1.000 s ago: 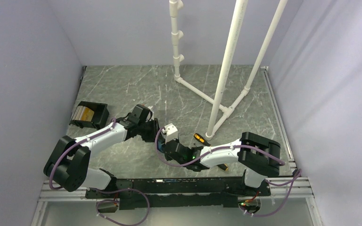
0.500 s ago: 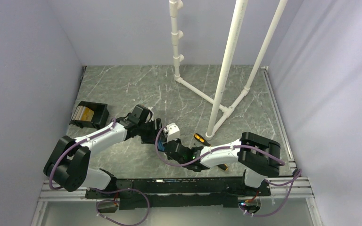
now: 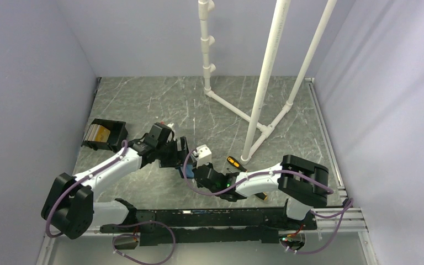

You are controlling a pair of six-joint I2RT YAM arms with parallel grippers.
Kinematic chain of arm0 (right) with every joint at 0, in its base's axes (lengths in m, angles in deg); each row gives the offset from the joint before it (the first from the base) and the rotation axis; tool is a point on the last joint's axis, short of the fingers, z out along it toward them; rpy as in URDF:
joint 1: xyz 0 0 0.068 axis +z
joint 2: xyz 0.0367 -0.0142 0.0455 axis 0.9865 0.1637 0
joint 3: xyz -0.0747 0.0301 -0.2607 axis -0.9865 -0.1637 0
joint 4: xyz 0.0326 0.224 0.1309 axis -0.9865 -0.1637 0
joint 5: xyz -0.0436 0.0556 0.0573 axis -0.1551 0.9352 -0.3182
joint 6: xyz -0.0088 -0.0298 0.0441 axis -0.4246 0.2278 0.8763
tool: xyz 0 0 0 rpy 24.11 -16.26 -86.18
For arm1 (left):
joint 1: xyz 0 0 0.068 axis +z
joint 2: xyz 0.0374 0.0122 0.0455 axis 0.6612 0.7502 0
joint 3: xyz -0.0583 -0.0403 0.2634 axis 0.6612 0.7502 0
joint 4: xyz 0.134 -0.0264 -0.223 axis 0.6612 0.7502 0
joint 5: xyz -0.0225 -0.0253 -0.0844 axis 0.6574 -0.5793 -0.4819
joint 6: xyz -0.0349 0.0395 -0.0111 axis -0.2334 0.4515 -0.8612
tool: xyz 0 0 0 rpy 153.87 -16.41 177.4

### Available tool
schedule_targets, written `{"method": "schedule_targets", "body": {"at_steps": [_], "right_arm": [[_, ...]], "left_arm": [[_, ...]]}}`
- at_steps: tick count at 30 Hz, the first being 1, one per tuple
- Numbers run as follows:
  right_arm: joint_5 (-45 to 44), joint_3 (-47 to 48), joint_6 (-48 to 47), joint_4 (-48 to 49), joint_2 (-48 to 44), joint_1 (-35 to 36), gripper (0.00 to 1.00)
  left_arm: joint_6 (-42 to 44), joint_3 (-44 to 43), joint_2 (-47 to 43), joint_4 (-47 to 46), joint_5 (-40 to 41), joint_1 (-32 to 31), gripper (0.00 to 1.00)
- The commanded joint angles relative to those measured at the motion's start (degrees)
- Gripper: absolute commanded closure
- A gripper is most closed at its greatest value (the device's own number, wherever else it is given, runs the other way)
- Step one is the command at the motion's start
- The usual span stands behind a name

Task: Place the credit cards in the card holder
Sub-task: Turn over the card slot in the card holder.

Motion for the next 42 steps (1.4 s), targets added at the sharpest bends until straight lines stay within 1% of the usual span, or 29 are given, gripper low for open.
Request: {"method": "schedule_targets", "body": {"at_steps": [1,3,4,6,10,15,21,23,25,27,29,32,33,35,37,39,42], "right_arm": [[0.3,-0.6,0.8,2.6,-1.3,-0.4,0.88],[0.3,-0.8,0.8,2.6,-1.3,-0.5,0.88],[0.4,-0.8,0.8,2.7,-1.3,-0.5,0.88],[0.5,-0.8,0.9,2.6,-1.4,-0.5,0.88],[0.6,-0.8,0.9,2.7,-1.3,-0.5,0.89],[0.7,-1.1,1.1,2.8,-1.6,-0.7,0.89],[1.1,-1.3,1.3,3.1,-1.6,-0.8,0.89],[1.4,-1.2,1.5,2.7,-1.6,-0.9,0.88],[1.4,-1.7,1.7,2.1,-2.4,-1.1,0.84],[1.6,-2.2,1.9,0.8,-3.9,-1.2,0.75],[2.0,-2.8,1.6,-0.9,-6.1,-1.6,0.67],[2.4,-3.5,0.7,-4.3,-10.2,-3.0,0.6],[3.9,-3.7,-0.1,-4.7,-11.5,-4.1,0.58],[7.1,-3.3,-0.8,-6.2,-12.9,-6.8,0.57],[11.2,-2.8,-2.3,-6.0,-12.9,-9.0,0.57],[14.2,-1.8,-5.0,-5.2,-11.9,-9.6,0.57],[16.0,0.3,-6.3,-6.0,-10.1,-9.6,0.53]], "left_arm": [[-0.7,0.0,-2.2,0.1,2.6,0.0,0.13],[-1.0,-0.1,-1.9,0.0,3.1,0.2,0.12],[-1.3,-0.2,-1.6,-0.1,3.2,0.3,0.07],[-2.1,-0.6,-0.7,0.0,4.2,0.4,0.03],[-3.7,-1.7,1.8,0.9,6.9,0.6,0.07],[-4.7,-1.6,2.4,0.0,8.6,0.8,0.13],[-3.3,-2.3,6.9,-1.6,7.5,0.8,0.07],[-2.6,-2.4,8.9,-2.0,7.7,0.8,0.11],[-2.0,-2.2,9.8,-2.2,8.2,0.8,0.22],[-1.7,-1.6,9.8,-2.5,8.6,0.8,0.32],[-1.1,-1.2,9.3,-2.6,8.3,0.8,0.36],[-0.4,-0.9,9.2,-2.6,7.5,0.8,0.34],[-0.1,-0.9,9.2,-2.8,7.2,0.8,0.34],[0.2,-0.6,9.6,-3.4,6.6,0.8,0.32],[0.7,-0.9,10.2,-3.5,6.0,0.8,0.3],[0.9,-1.6,10.8,-3.5,5.5,0.8,0.26],[1.4,-2.8,10.7,-3.1,5.1,0.8,0.21]]}}
